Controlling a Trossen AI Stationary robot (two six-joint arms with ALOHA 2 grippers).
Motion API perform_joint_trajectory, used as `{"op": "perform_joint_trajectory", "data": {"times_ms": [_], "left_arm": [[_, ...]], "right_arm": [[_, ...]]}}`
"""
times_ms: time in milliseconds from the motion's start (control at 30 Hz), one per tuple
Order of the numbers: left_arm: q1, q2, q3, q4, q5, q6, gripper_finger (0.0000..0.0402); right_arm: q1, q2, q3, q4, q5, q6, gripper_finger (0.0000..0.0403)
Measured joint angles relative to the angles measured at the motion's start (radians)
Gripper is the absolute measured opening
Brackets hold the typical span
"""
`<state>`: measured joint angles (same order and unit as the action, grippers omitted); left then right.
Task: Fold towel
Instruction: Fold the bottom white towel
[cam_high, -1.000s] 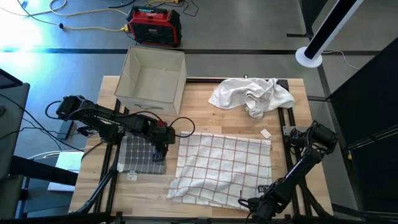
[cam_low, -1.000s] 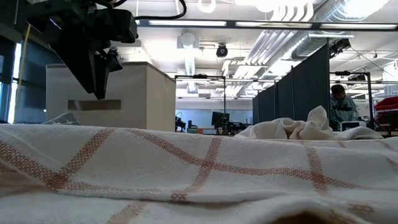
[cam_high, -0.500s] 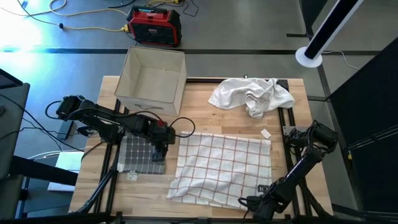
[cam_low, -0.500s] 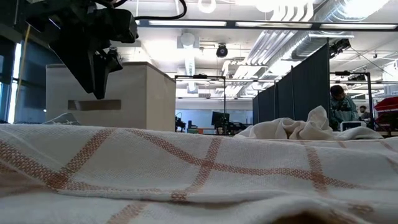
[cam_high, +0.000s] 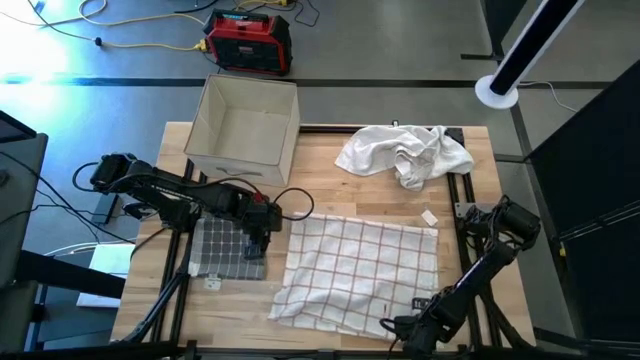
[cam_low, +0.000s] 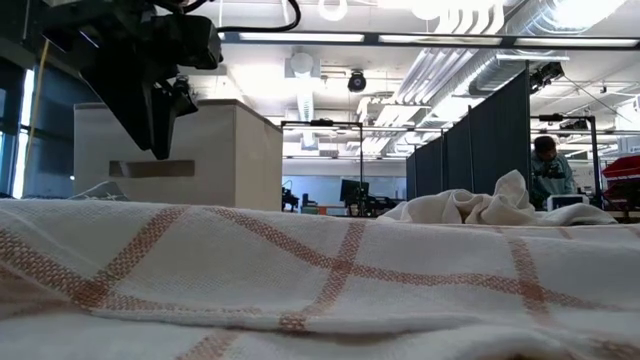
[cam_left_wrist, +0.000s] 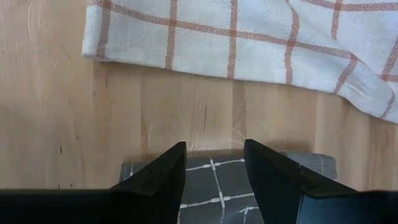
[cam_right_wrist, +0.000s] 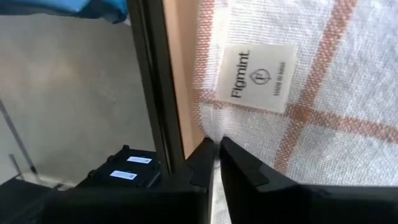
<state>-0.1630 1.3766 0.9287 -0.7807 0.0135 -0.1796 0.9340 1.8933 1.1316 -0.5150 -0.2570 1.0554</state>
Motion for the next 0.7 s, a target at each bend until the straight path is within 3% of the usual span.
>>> {"op": "perform_joint_trajectory", "data": {"times_ms": [500, 700], "left_arm": [[0.033, 0.000, 0.000, 0.000, -0.002, 0.027, 0.0154], [0.033, 0.000, 0.000, 0.001, 0.000, 0.025, 0.0154]], "right_arm": [[-0.090, -0.127, 0.002, -0.096, -0.117, -0.120, 0.0001], [-0.109, -0.141, 0.002, -0.020, -0.169, -0.151, 0.0000]]}}
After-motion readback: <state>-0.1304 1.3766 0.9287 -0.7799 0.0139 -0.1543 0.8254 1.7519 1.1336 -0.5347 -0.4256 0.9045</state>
